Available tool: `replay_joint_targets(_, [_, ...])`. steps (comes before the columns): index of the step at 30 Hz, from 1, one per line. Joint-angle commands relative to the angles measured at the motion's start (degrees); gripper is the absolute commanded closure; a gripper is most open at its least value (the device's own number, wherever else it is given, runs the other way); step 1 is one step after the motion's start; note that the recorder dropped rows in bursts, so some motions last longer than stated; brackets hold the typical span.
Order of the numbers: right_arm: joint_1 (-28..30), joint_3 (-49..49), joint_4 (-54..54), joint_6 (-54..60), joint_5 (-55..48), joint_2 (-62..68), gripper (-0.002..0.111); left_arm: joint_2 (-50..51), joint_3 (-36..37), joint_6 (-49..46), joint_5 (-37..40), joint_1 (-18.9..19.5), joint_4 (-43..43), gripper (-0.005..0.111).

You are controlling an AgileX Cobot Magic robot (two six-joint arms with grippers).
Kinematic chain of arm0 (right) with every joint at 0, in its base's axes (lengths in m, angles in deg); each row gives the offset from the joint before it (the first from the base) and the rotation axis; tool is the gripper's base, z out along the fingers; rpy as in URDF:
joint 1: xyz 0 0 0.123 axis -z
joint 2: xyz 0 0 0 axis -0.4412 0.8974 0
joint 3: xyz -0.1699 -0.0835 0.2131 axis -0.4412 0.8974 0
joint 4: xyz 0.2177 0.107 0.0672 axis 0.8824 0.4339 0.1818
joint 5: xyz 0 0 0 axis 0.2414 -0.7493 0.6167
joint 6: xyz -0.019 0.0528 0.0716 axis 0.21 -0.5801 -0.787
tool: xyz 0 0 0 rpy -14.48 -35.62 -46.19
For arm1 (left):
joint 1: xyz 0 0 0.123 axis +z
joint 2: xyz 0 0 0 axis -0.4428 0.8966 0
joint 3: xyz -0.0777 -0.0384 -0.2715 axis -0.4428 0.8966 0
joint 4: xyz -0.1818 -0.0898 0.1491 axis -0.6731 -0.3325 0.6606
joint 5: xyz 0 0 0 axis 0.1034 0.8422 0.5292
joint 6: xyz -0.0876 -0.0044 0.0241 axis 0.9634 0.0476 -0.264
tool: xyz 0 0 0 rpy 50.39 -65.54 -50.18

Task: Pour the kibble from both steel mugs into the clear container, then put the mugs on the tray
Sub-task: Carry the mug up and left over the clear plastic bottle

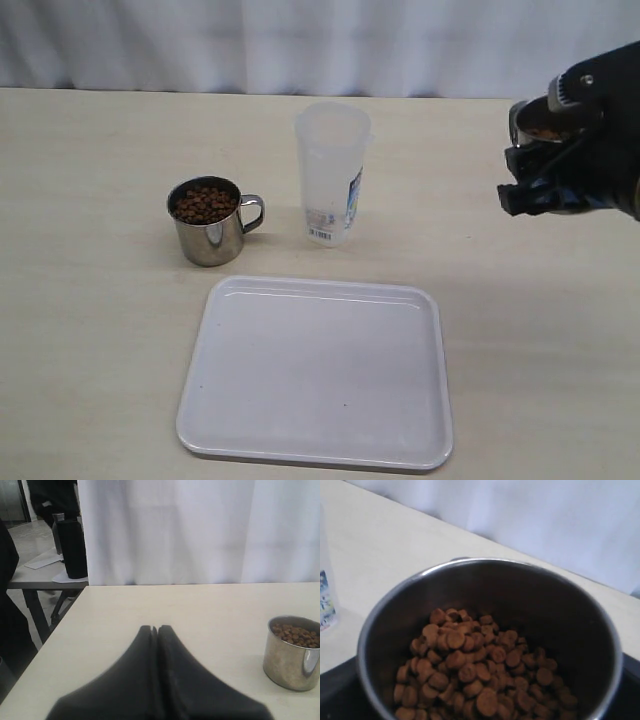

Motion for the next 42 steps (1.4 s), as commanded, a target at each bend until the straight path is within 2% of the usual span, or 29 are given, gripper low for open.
replay_joint_targets(1, [-0.2,-4.6,-1.2,5.6,5.1,0.9,0.104,0.0,0.1,0.2,-0.7,-0.6,-0.2,0.107])
replay_joint_targets(7, [-0.2,-11.3,-1.2,12.7,7.6,7.7,0.104,0.0,0.1,0.2,-0.7,-0.6,-0.2,0.107])
replay_joint_targets(10, [-0.2,-15.2,-1.2,20.1,11.6,11.6,0.104,0.0,0.1,0.2,-0.7,-0.6,-0.2,0.107])
replay_joint_targets(21, [-0.2,-26.4,-1.2,28.5,13.0,21.2,0.104,0.0,0.1,0.2,-0.2,-0.6,-0.2,0.107])
replay_joint_targets(26, [-0.8,-27.0,-1.2,32.5,12.0,23.3,0.104,0.0,0.1,0.2,-0.2,-0.6,-0.2,0.107])
replay_joint_targets(30, [-4.9,-29.2,-1.2,35.2,3.5,25.8,0.104,0.0,0.1,0.2,-0.2,-0.6,-0.2,0.107])
replay_joint_targets(42, [-5.6,-32.3,-1.2,39.7,5.6,28.1,0.104,0.0,0.1,0.2,-0.7,-0.6,-0.2,0.107])
